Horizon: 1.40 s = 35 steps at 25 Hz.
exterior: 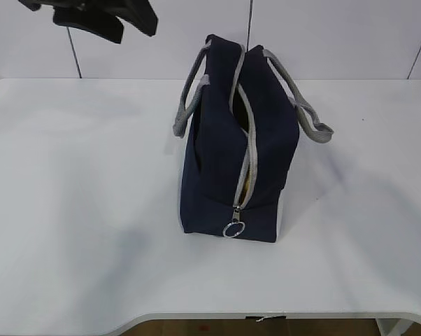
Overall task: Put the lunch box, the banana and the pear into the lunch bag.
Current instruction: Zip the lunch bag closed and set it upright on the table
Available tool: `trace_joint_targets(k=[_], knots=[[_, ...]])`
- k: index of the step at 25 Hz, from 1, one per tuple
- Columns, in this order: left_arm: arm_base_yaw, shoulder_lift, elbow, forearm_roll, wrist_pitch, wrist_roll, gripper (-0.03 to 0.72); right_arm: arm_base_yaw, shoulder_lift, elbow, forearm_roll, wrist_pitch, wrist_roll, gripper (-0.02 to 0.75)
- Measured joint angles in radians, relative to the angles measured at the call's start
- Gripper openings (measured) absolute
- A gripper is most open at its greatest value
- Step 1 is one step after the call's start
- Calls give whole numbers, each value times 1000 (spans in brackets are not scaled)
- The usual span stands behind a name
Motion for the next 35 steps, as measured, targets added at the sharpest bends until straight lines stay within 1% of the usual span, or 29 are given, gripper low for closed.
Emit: trace_joint_targets(k=[3,6,12,16,19,23,26,28,30,33,35], knots=[[5,-34,0,69,68,0,403,0,-83,64,0,0,2,323],[5,-63,0,118,125,0,403,0,-192,170,9,0,4,323],[5,-88,0,133,202,54,403,0,-391,395,93,2,-15,323],[5,-88,0,131,233,113,403,0,-501,558,178,2,-94,323],[5,-88,0,118,233,134,403,0,-567,693,258,2,-189,323],[5,-88,0,110,233,147,401,0,-637,848,319,-16,-309,323],[5,-88,0,105,233,149,382,0,-678,966,352,-109,-419,323],[5,-88,0,105,233,149,371,0,-688,1048,394,-186,-523,323],[5,-88,0,102,233,150,368,0,-688,1113,460,-255,-634,323],[5,-88,0,98,233,152,366,0,-677,1190,588,-353,-853,323],[5,-88,0,97,233,152,366,0,-647,1213,638,-394,-983,323]])
